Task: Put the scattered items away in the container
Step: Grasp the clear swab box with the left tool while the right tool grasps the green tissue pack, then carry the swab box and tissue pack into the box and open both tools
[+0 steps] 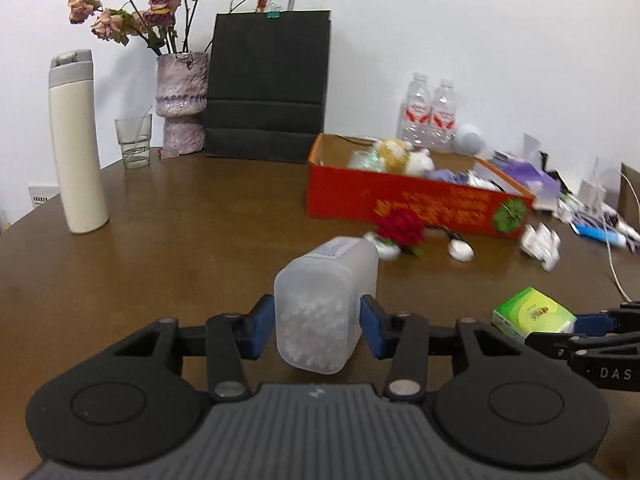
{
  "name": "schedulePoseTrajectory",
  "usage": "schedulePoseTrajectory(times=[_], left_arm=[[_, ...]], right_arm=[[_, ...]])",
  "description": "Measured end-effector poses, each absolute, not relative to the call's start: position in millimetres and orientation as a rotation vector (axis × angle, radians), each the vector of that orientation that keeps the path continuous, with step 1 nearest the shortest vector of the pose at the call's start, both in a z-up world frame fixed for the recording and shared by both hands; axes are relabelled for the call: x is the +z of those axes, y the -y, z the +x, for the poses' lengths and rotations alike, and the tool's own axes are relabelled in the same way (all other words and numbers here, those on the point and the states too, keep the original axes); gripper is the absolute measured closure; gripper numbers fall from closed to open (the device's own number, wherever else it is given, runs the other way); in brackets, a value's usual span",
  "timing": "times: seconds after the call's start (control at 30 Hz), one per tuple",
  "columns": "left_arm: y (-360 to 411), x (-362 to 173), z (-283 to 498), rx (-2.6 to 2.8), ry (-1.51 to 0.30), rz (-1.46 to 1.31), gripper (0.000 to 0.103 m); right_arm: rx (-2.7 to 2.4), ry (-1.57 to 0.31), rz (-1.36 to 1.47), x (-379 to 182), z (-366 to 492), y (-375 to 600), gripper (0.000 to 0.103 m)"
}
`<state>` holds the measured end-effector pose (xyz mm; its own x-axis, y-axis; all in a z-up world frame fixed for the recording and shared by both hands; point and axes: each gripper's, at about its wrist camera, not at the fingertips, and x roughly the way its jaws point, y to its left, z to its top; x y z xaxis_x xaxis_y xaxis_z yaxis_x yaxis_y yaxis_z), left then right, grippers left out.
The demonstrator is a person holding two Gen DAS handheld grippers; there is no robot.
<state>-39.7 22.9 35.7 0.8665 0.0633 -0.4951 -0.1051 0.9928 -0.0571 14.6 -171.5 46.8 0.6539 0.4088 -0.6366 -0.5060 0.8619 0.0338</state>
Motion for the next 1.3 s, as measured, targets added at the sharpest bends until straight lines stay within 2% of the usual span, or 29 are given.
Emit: schedulePoseTrajectory(times=[0.13, 0.2, 0.23, 0.27, 0.3, 0.47, 0.53, 0.6, 0.67, 0.7, 0.87, 0.97, 1.3], left_arm=[[1, 35, -58, 0.042, -0.510, -0.018, 0.055], [7, 34, -62, 0.016, -0.512, -0.007, 0.053], [9, 33, -62, 0.004, -0.510, -0.005, 0.050], [9, 33, -61, -0.003, -0.506, -0.002, 0.039], [10, 33, -59, -0.005, -0.501, 0.002, 0.034], [10, 34, -37, -0.051, -0.545, 0.035, 0.034], [10, 32, -29, -0.080, -0.570, 0.042, 0.035], [9, 29, -23, -0.086, -0.603, 0.046, 0.052], [11, 28, -21, -0.096, -0.611, 0.055, 0.058], [11, 26, -20, -0.099, -0.607, 0.051, 0.059], [12, 26, -28, -0.058, -0.599, 0.006, 0.059], [11, 36, -48, -0.020, -0.534, -0.016, 0.060], [26, 75, -122, 0.057, -0.273, -0.022, 0.060]], right_arm=[[0.508, -0.718, -0.123, 38, -8, 181, 0.057], [0.502, -0.717, -0.137, 34, -14, 180, 0.052], [0.498, -0.713, -0.140, 33, -15, 180, 0.045], [0.497, -0.713, -0.135, 33, -15, 179, 0.041], [0.496, -0.711, -0.123, 33, -13, 179, 0.039], [0.468, -0.722, -0.079, 34, 0, 174, 0.038], [0.462, -0.714, -0.070, 35, 4, 173, 0.038], [0.442, -0.707, -0.103, 34, 4, 169, 0.040], [0.435, -0.709, -0.115, 32, 3, 169, 0.055], [0.436, -0.708, -0.114, 32, 2, 170, 0.058], [0.423, -0.696, -0.118, 31, -4, 172, 0.059], [0.426, -0.677, -0.095, 37, -11, 177, 0.059], [0.418, -0.383, 0.025, 80, -81, 188, 0.059]])
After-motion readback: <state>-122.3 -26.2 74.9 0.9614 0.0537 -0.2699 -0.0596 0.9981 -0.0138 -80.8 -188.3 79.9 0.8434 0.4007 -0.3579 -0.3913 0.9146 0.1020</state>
